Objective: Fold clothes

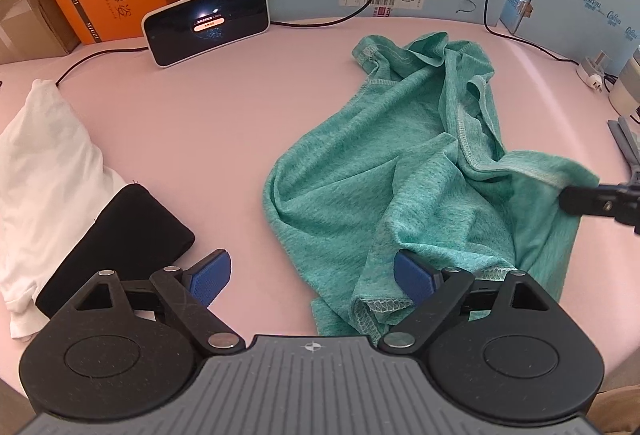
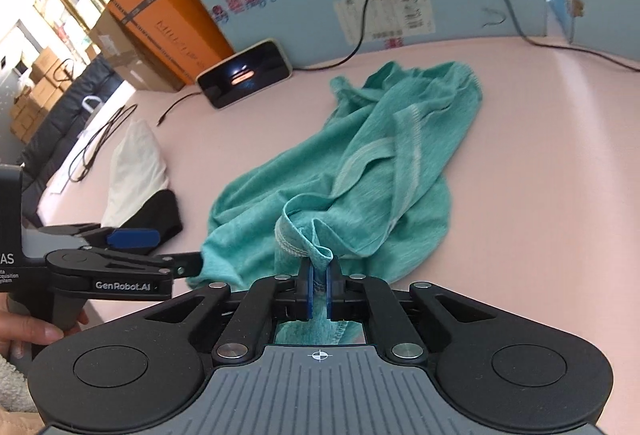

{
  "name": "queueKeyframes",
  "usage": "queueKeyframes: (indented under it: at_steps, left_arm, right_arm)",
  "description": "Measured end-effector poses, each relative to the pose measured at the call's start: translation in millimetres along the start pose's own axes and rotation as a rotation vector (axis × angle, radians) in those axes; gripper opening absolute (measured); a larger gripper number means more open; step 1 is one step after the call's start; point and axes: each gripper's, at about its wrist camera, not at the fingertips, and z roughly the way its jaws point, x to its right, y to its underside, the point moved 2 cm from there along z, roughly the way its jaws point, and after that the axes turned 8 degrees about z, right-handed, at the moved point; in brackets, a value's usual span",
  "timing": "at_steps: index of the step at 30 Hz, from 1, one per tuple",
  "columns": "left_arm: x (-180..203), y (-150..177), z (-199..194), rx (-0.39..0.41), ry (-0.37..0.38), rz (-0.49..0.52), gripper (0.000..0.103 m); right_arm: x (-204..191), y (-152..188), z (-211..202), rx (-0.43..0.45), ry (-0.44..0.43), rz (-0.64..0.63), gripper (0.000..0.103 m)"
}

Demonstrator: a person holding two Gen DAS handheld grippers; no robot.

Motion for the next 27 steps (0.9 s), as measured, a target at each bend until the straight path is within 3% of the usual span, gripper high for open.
queueKeyframes:
  at_steps: [6, 14, 21, 27]
  left_arm:
    - [14, -7, 5, 0.005, 0.034, 0.047, 0.088]
    - [24, -10, 14, -0.022, 0.047, 0.077, 0.088]
    - [27, -17, 24, -0.044, 0.044, 0.079, 0.088]
    - [39, -23, 30, -0.056, 0.055, 0.108, 0.088]
  right_arm:
    - [54, -26, -25, 0.149, 0.194, 0.043, 0.006]
    - [137, -76, -27, 0.261, 0.488, 0.04, 0.006]
    - [169, -115, -20, 0.322, 0.629, -0.027, 0.006]
    - [187, -143, -6, 0.289, 0.596, -0.003, 0.013]
